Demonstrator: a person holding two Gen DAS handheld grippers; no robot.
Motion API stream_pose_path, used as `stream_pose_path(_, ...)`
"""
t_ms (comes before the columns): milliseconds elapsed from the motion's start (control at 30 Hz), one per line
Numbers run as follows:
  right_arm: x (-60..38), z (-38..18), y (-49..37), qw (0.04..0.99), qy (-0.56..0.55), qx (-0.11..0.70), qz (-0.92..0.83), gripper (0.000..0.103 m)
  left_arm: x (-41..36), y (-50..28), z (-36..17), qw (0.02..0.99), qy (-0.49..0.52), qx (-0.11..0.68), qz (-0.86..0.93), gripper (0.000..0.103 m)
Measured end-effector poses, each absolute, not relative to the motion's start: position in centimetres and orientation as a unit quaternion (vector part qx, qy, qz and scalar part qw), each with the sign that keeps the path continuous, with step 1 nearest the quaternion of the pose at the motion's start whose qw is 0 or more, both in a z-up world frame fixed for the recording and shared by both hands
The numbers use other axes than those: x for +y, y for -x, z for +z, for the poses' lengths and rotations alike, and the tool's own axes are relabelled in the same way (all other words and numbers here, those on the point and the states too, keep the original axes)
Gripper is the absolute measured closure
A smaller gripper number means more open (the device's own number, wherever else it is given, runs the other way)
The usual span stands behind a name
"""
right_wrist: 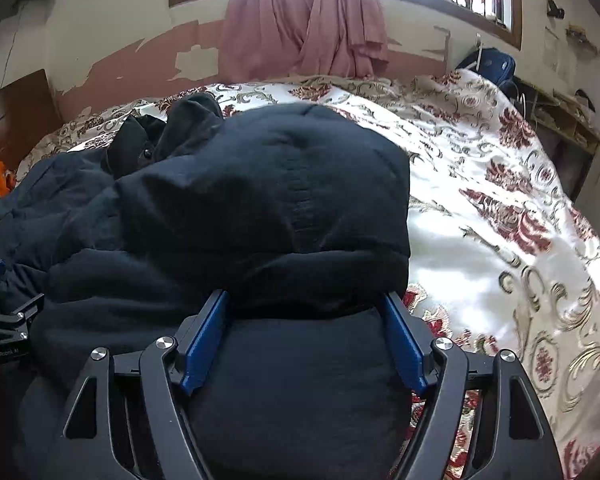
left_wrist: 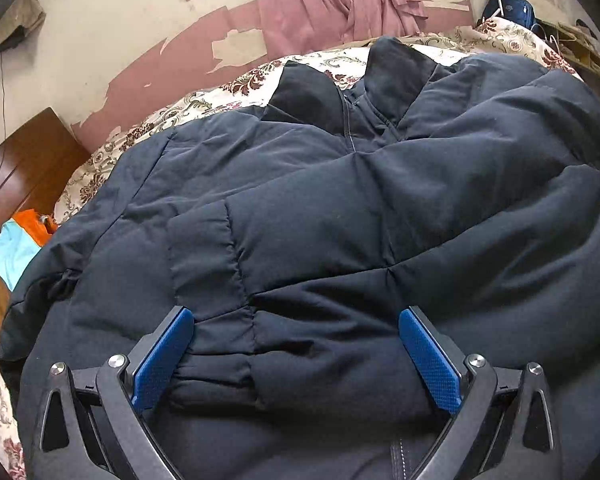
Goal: Fold large clothes
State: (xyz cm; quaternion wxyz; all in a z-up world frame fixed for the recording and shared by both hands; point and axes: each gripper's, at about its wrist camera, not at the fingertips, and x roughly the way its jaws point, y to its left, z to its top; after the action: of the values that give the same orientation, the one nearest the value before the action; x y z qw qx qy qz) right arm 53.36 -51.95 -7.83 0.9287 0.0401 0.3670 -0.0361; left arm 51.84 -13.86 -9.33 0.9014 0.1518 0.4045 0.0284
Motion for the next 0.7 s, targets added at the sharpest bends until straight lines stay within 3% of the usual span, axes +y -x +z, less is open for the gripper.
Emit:
stream_pose_path(267, -51.4, -7.6, -52.9, 0.93, -0.042, 0.362, -0.036, 0.023, -13.6, -51.2, -7.8, 0.904, -0.152, 0.398, 0.033, 0.0)
stream_pose_path(700, -45.2, 1.0, -45.6, 0.951, -0.016, 0.309, 0.001, 0.009, -7.5, -43.8, 1.5, 0.94, -0.077, 0.33, 0.024, 0.0)
